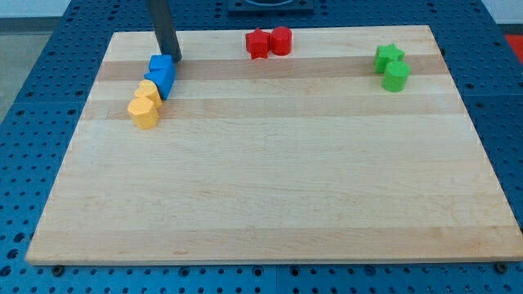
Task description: Move your arm to the top left of the red star
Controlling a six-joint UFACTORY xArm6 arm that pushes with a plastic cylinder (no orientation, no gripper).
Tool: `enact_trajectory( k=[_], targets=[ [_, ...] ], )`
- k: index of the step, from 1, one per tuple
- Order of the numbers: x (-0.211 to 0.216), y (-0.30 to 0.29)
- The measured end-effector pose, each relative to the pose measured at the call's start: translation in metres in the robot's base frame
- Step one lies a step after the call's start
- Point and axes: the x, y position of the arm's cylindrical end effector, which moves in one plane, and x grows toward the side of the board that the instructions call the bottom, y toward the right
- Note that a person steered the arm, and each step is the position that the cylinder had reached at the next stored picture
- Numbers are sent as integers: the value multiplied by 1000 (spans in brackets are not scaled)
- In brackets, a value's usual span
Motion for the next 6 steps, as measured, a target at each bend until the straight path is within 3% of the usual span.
enact_trajectory(
  k=[2, 4, 6],
  targets=[
    [-43, 31],
    [-60, 109],
    [-56, 96]
  ],
)
